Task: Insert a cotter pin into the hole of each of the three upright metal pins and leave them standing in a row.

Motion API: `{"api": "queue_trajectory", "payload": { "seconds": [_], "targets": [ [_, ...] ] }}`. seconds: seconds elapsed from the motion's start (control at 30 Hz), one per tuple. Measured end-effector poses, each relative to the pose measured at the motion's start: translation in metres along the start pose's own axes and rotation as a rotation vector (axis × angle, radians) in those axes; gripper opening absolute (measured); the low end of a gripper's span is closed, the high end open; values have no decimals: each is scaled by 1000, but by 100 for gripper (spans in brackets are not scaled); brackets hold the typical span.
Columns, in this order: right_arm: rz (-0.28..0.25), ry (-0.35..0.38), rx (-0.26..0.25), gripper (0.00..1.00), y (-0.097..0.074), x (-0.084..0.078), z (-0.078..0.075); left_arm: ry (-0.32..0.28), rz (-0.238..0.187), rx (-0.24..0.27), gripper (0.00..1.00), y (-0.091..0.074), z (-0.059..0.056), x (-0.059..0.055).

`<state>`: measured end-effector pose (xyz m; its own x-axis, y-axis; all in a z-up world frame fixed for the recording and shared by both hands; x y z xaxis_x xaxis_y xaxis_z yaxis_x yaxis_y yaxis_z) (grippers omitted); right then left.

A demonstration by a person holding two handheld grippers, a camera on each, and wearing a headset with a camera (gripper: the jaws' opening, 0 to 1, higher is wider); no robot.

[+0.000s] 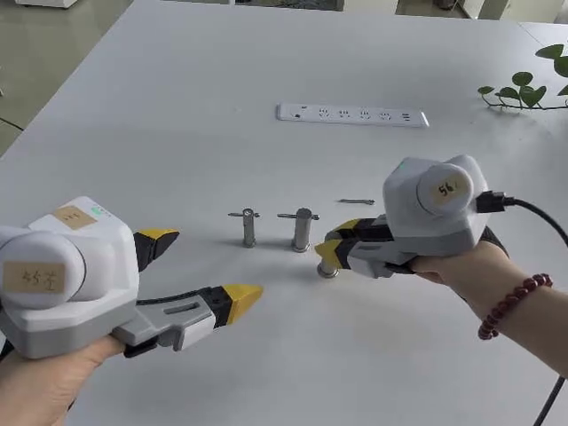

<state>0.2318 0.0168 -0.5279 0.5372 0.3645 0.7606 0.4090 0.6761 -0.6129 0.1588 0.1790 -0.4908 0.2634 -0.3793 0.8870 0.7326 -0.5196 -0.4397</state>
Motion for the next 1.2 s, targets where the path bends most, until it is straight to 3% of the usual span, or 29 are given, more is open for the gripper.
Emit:
{"api": "queue_trajectory", "payload": {
  "seconds": [0.33,0.57,0.9,0.97,1.1,1.2],
  "targets": [
    [-7,26,5,8,8,-6,12,-14,-3,-10,77,2,-2,-1],
    [-14,-21,11,8,11,-8,18,-14,-10,-12,78,2,-2,-1],
    [-33,-33,51,9,12,-11,18,-11,-6,-13,79,1,-3,-2],
    [-14,-36,54,10,14,-16,17,-12,-4,-13,79,2,-3,-2],
    [-46,14,71,19,13,-19,19,-15,-3,-13,80,1,-3,-2],
    [-36,-14,56,20,9,-20,18,-13,0,-8,81,1,-3,-2]
  ]
}}
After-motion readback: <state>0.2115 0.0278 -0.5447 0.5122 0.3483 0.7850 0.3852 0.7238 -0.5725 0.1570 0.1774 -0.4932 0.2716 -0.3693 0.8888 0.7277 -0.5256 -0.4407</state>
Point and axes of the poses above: the centre of the closed fingertips' face, and the gripper's own axes: y roughly forward along the fingers, z roughly to its left, x roughly out of its top, the point moved 5 cm from there along -y, roughly backward along the fingers, and after that the axes turned 14 degrees about y, right-handed, at the moved point
